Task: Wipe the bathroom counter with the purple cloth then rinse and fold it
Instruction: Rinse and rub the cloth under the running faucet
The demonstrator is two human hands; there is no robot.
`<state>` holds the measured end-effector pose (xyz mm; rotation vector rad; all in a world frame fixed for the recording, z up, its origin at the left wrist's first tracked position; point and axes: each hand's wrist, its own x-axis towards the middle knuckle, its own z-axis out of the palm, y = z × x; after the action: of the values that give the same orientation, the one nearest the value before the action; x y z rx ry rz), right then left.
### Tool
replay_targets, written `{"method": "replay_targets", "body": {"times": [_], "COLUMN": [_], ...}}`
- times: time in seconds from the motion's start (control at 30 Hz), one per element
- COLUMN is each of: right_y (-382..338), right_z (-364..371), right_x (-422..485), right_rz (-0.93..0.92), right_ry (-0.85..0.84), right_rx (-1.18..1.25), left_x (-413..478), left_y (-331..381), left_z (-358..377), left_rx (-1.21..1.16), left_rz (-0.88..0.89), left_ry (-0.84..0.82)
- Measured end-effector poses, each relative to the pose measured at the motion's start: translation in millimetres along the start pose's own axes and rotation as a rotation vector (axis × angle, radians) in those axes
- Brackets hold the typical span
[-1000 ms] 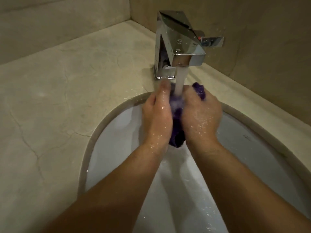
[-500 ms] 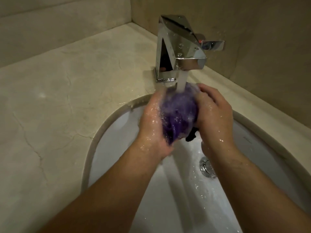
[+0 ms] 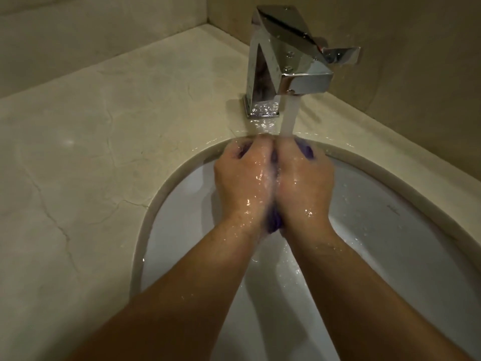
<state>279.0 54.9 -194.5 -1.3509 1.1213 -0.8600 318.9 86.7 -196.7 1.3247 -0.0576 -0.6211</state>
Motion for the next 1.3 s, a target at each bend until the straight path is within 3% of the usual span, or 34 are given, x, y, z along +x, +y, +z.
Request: {"method": "replay_targets", "body": {"times": [0.2,0.4,0.5,0.6,0.67,0.73,0.8,0.93,1.07,1.3], "right_y": [4.3,-5.4,-12.7,-21.2,-21.9,-18.5,-19.0,-26.4,-24.9,-15.4], "right_z": [-6.4,-11.0,-24.2,-31.8,-30.1,-30.9,-33.4,-33.4,-19.6,-7.9], "right_x": [-0.2,4.5,17.4,21.3,16.7,12.8,8.6,2.5,-4.7,-0.5], "right_rz": [0.020,0.063,0.197,0.290,0.221,-0.009,-0.188,-0.173,-0.184,-0.215], "right_ry": [0.069,0.026,-0.038,-0.214,-0.237,-0.184,-0.127,-0.133,-0.154,-0.007], "right_rx": [0.044,0.065,0.256,0.537,0.435,0.144,-0.032,0.001,-0.181,-0.117], "left_x": [3.1,2.1,-0.4,-1.2,-2.8,-2.3,0.8,2.3,6.6,4.6], "left_y": [-2.5,-0.8,5.6,5.7,4.5,6.9,10.9,10.9,0.1,3.8], "left_z": [4.1,4.3,2.7,0.7,-0.8,-4.4,-9.2,-7.0,-0.9,4.2], "left_rx": [0.006,0.019,-0.162,-0.248,-0.347,-0.480,-0.502,-0.394,-0.187,-0.095], "left_rz": [0.009,-0.008,-0.167,-0.395,-0.529,-0.599,-0.571,-0.409,-0.126,0.002], "left_ry": [0.043,-0.025,-0.192,-0.276,-0.324,-0.367,-0.389,-0.423,-0.217,-0.026]}}
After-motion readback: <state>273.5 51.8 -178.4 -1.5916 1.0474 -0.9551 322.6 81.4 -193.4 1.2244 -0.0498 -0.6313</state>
